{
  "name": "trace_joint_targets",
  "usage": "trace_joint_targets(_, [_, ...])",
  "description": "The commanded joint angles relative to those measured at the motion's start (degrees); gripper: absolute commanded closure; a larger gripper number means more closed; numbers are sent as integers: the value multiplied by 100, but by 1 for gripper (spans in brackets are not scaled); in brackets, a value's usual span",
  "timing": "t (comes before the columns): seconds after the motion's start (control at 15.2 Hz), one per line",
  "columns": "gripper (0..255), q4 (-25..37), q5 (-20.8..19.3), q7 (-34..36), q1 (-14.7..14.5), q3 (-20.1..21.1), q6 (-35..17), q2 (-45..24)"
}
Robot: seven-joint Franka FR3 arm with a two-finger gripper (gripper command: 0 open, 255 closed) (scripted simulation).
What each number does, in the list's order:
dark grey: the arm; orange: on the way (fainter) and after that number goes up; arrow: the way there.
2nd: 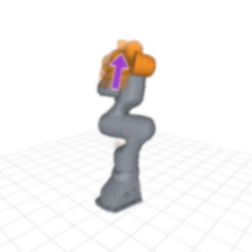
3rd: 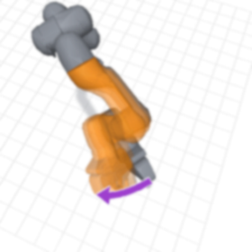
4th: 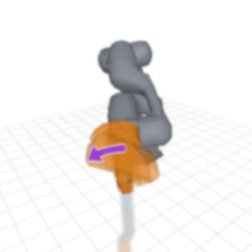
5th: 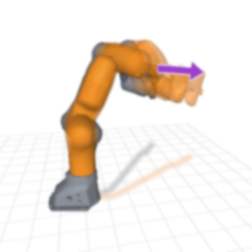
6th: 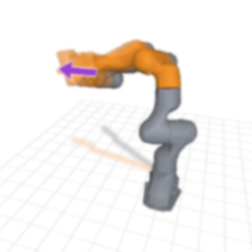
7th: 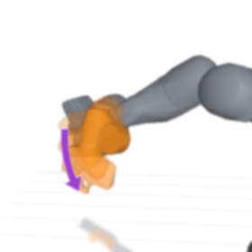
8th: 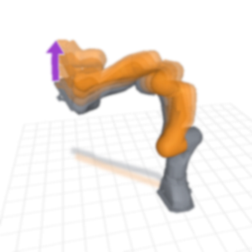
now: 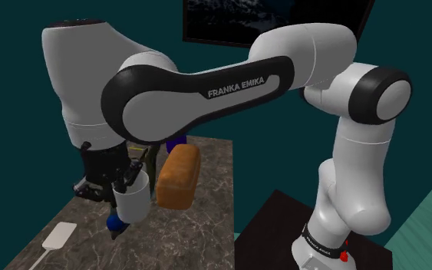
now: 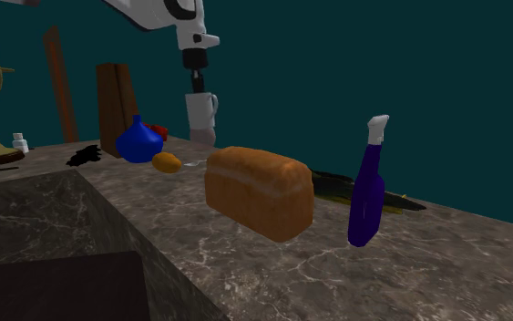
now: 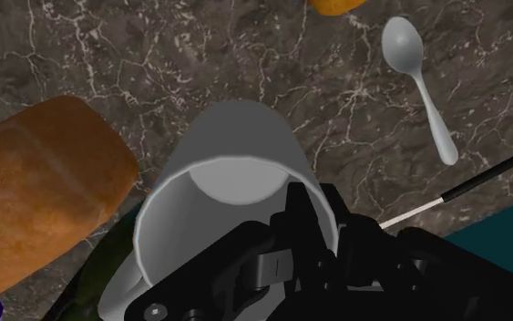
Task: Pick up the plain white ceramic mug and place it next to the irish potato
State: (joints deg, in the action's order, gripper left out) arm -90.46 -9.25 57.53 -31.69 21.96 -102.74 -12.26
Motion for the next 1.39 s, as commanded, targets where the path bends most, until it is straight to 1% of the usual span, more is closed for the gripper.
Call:
trace_joint_targets(0.0, [255,417,-126,265,-201,77,170,-295])
trace_joint_targets(0.26, [255,1309,-401,754,-684,184,510,-945])
trace_joint_targets(0.53, [255,2507,-706,1158,-1278,219,986,-1750])
trace_joint_targets(0.66, [255,3319,-870,1305,-1644,194,1316,-2254])
trace_joint_targets(0.73, [255,4354,-1042,1382,-2059,141,1741,-2860])
trace_joint_targets(0.99, [255,3684,-981,1455,-1912,154,1289,-2662])
trace_joint_targets(1.32, [255,3069,-958,1529,-1782,173,819,-2536])
